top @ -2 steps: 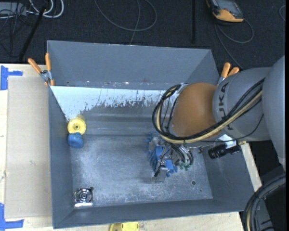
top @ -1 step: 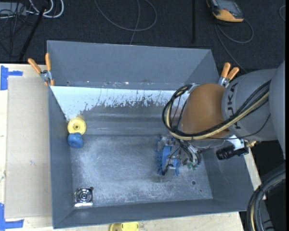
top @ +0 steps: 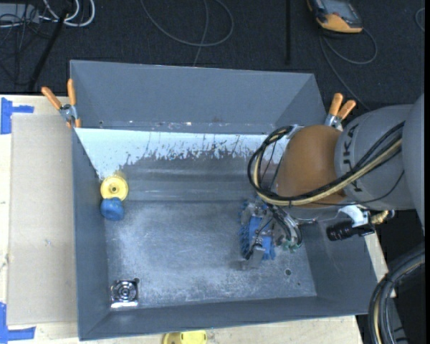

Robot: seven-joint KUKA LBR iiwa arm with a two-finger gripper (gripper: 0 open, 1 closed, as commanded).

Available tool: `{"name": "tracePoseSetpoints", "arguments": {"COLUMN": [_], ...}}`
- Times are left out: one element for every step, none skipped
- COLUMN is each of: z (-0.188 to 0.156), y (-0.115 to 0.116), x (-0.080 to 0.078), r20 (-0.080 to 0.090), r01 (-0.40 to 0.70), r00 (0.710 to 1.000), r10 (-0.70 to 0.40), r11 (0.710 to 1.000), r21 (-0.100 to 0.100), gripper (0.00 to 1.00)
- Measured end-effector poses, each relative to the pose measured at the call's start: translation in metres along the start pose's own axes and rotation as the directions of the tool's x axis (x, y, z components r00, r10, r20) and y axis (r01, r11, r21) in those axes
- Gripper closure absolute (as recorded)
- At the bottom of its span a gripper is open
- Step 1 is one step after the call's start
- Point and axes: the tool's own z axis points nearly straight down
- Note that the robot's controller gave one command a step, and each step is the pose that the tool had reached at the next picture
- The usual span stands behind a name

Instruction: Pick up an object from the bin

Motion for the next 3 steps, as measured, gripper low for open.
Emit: {"name": "tracePoseSetpoints", "arguments": {"z": [0.003, 0.004, 0.004], "y": [-0.016, -0.040, -0.052], "x": [-0.012, 0.008, -0.025], "r20": [0.002, 0.002, -0.002], "r01": [0.020, -0.107, -0.078], "r00": [1.000, 0.994, 0.997], "r10": [-0.020, 0.107, 0.078], "r11": [1.000, 0.994, 0.997], "r21": [-0.001, -0.001, 0.000], "gripper": [0.00, 0.00, 0.00]}}
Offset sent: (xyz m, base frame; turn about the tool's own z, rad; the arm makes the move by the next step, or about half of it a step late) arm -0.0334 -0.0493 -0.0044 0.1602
